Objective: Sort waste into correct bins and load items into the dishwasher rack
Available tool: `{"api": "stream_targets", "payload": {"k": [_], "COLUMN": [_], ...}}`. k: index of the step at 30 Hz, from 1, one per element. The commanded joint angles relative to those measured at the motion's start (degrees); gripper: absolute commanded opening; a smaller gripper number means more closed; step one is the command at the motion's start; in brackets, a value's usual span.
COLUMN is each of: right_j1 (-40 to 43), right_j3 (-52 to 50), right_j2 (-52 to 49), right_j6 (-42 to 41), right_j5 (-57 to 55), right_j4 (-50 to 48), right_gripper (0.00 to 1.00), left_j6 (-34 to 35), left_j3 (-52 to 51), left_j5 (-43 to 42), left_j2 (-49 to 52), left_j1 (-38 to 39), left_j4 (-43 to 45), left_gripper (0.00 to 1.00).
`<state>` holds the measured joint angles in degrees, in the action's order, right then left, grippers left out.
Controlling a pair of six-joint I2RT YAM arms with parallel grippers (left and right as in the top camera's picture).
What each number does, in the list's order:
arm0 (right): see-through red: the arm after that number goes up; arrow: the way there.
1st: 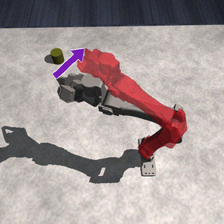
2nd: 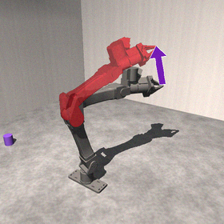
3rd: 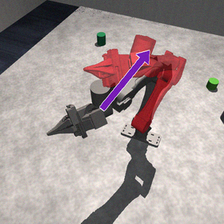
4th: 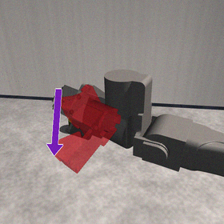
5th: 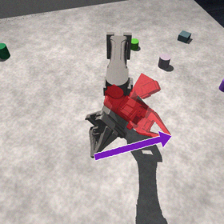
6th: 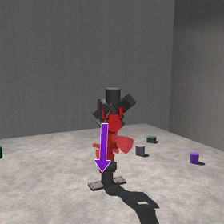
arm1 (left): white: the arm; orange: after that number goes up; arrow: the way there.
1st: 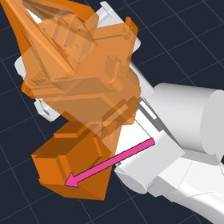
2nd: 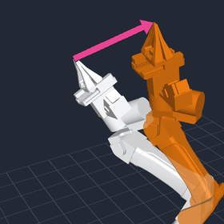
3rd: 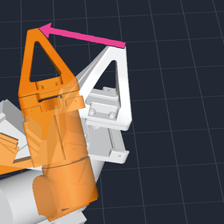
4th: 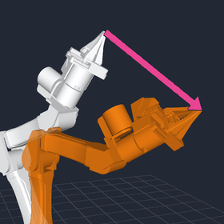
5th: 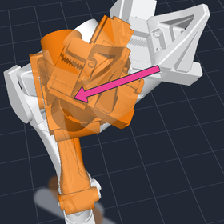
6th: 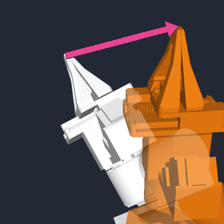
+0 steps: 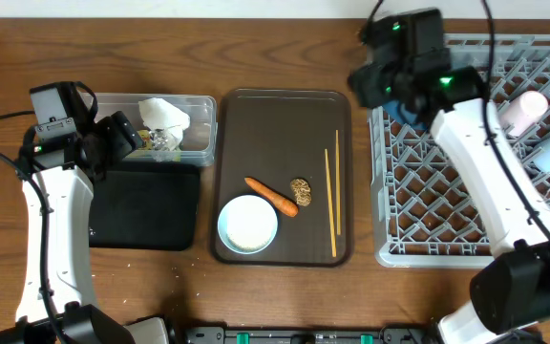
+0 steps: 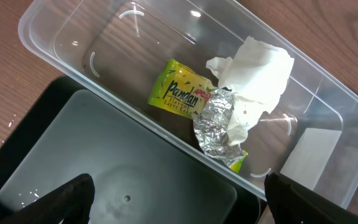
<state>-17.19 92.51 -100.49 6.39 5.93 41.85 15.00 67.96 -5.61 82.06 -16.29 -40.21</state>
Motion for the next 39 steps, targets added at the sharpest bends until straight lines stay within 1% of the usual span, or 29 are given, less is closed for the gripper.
{"api": "stream_targets", "payload": {"k": [1,5,9,13,15,22,30,35,39], "right_j1": [-4.70,-10.08,-14.49,-16.70,-17.42,-17.81,-17.77,-17.84,-17.81], "right_j3": [-0.07,-0.07,-0.07,-0.07,-0.07,-0.07,-0.11,-0.76,-3.58], "right_j2": [-0.04,-1.31,-4.70,-8.48,-9.77,-10.27,-10.29,-10.34,-10.43], "right_j6": [-3.26,-8.72,-16.09,-22.62,-24.61,-27.06,-30.42,-31.34,-32.52], "right_j5": [5.44,2.23,-2.73,-3.10,-3.10,-4.74,-11.89,-11.91,-11.96], "right_j4": [2.01,4.13,6.91,9.14,10.19,11.98,15.98,16.65,15.98], "right_gripper": [0.62,0.59,0.47,0.45,0.44,0.43,0.43,0.42,0.42], "left_j6": [0.31,0.31,0.31,0.31,0.31,0.31,0.31,0.31,0.31], "left_j3": [0.31,0.31,0.31,0.31,0.31,0.31,0.31,0.31,0.31], "left_j5": [0.50,0.50,0.50,0.52,0.52,0.50,0.50,0.50,0.50], "left_j2": [-0.42,-0.42,-0.42,-0.42,-0.42,-0.42,-0.42,-0.42,-0.42], "left_j1": [-0.17,-0.17,-0.17,-0.17,-0.17,-0.17,-0.02,-0.02,-0.02], "left_j4": [-0.02,-0.02,-0.02,-0.02,0.00,0.02,0.39,-0.28,-1.20], "left_gripper": [0.88,0.88,0.88,0.88,0.88,0.88,0.88,0.88,0.89]}}
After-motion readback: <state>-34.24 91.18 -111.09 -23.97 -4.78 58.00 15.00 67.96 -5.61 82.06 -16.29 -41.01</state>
